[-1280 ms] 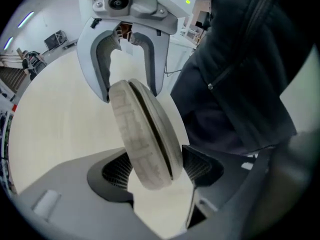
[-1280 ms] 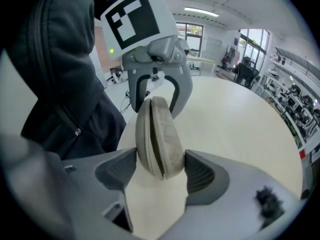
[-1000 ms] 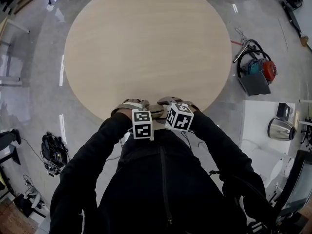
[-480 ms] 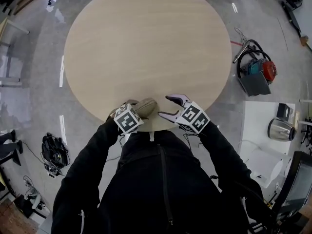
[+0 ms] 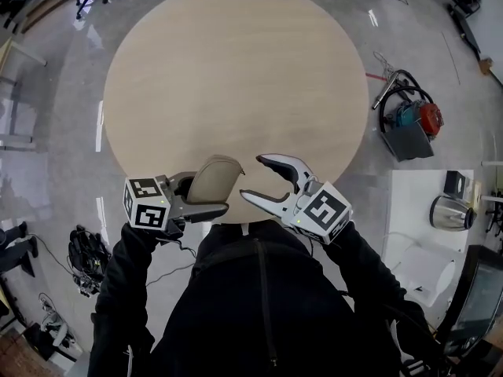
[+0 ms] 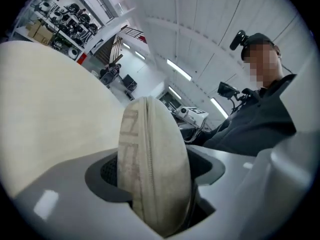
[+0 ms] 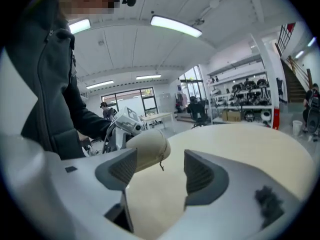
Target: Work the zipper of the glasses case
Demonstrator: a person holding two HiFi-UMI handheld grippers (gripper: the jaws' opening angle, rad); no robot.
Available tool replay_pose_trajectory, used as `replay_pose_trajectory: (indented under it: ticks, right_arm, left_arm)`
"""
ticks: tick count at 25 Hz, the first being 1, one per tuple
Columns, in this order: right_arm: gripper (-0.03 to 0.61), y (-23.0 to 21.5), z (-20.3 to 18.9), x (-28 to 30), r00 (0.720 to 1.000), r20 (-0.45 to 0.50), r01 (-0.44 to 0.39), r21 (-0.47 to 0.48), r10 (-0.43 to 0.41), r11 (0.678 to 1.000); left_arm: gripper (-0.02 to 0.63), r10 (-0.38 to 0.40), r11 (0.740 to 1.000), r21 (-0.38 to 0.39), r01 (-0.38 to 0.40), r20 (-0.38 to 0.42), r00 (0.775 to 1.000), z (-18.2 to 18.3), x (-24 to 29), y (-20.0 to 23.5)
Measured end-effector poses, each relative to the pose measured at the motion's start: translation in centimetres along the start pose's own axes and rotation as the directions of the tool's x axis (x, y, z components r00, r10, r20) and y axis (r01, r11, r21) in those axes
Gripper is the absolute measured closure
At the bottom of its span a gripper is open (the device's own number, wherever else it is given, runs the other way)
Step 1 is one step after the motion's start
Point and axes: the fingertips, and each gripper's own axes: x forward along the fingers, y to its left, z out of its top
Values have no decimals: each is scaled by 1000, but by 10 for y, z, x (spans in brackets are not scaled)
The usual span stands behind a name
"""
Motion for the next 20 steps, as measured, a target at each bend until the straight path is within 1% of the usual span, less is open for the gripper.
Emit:
replay_pose_trajectory:
  ticks: [2,4,6,8,9,12,17,18,20]
  right_arm:
    - [271,3,25,1,999,41,15,-46,-13,999]
    - [298,7,38,1,998,61,13,-88,-7,996]
    - [363,8,44,-1,998,67,12,-109,-5,994]
    - [436,8,46,-4,998,69,10,-109,-2,994]
    - [457,9,47,-5,998,67,0,-108,7,994]
    - [460,16,47,-5,997,56,-41,-133,49,990]
    - [461,22,52,-8,996,71,-33,-175,46,984]
    - [472,22,53,-9,996,75,-31,-180,45,983]
    - [545,22,53,-10,996,78,-28,-193,43,981]
  left_arm:
    - [276,-28,1000,16,27,51,998,17,-5,-17]
    - [276,-54,998,21,52,96,994,30,-8,-27]
    - [276,-80,997,20,78,126,989,37,-11,-32]
    - [276,-108,994,21,106,141,984,42,-15,-36]
    - [276,-123,992,20,121,147,981,44,-17,-39]
    - [276,-167,986,16,167,158,973,47,-18,-45]
    - [278,-219,975,-8,222,151,964,44,-14,-51]
    - [279,-234,971,-15,239,156,960,45,-15,-53]
    - [279,-268,961,-29,276,164,949,45,-16,-55]
